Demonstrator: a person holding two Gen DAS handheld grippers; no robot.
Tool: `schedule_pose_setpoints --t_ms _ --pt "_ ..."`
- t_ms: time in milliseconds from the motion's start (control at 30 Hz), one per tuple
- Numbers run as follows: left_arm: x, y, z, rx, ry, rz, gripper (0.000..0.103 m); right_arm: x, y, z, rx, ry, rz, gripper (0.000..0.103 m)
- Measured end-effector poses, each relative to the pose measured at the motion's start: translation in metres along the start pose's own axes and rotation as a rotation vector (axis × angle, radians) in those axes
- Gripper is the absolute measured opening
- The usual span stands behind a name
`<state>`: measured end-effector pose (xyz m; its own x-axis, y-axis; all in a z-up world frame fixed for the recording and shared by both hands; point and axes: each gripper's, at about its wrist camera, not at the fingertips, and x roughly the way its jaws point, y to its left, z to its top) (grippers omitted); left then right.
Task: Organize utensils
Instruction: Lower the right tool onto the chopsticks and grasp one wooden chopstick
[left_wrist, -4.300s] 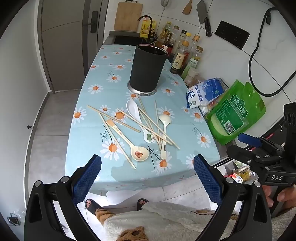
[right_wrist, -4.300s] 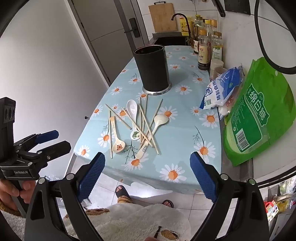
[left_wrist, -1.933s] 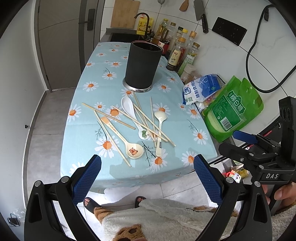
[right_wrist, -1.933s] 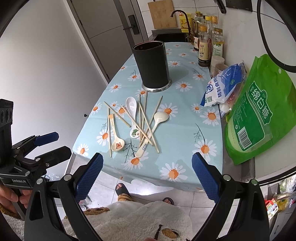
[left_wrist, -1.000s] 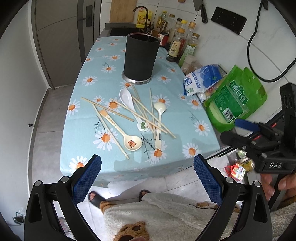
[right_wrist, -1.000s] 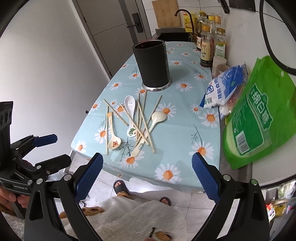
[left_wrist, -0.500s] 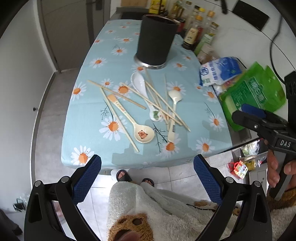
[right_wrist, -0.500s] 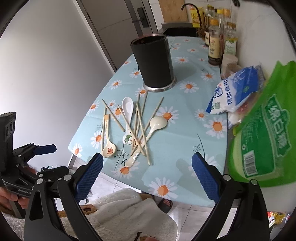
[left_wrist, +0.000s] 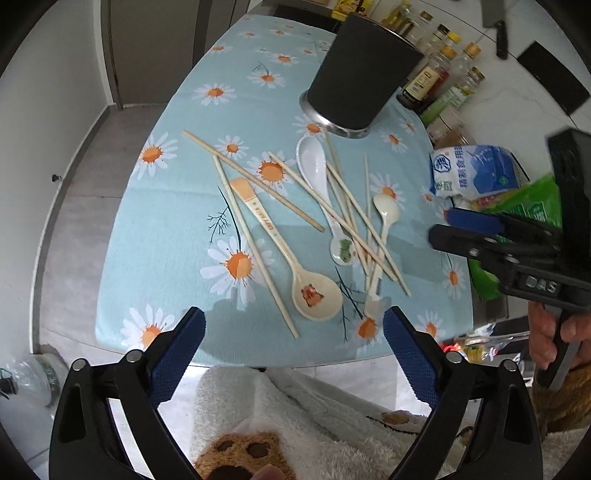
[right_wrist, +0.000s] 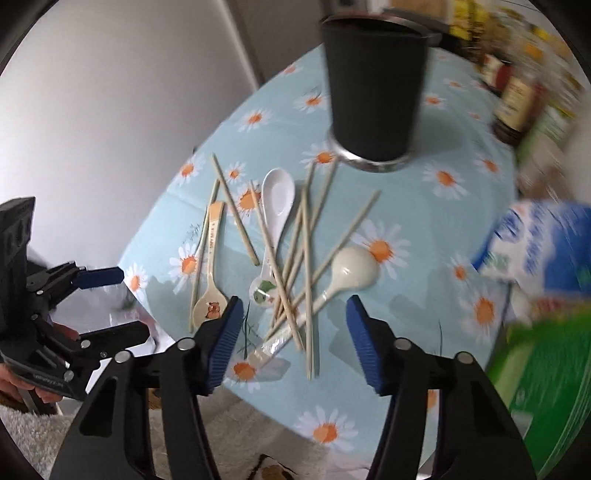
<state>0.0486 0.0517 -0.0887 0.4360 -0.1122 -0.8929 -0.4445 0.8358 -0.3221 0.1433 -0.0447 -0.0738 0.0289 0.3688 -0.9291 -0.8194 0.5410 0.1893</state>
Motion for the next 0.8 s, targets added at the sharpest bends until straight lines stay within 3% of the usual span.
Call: schedule_pose_setpoints --t_ms 200,300,433,767,800 --pt "0.011 0.029 0.006 -0.094 -0.008 -0.045 0.088 0.049 0.01 0.037 -0.153 0.161 -0.059 0.031" --pt "0.014 0.04 0.009 -0.119 -0.008 -0.056 0.088 0.074 0.006 0.05 -0.158 0.253 -0.065 0.025" --pt "0.015 0.053 0.013 -0.145 -0.011 -0.07 0.088 0.091 0.001 0.061 -0.151 0.308 -0.066 0.015" --pt "0.026 0.074 0.034 -0.122 0.015 -0.099 0.088 0.117 -0.018 0.086 -0.077 0.416 -0.041 0.011" --pt "0.027 0.075 0.037 -0.116 0.018 -0.102 0.088 0.119 -0.021 0.088 -0.063 0.428 -0.033 0.006"
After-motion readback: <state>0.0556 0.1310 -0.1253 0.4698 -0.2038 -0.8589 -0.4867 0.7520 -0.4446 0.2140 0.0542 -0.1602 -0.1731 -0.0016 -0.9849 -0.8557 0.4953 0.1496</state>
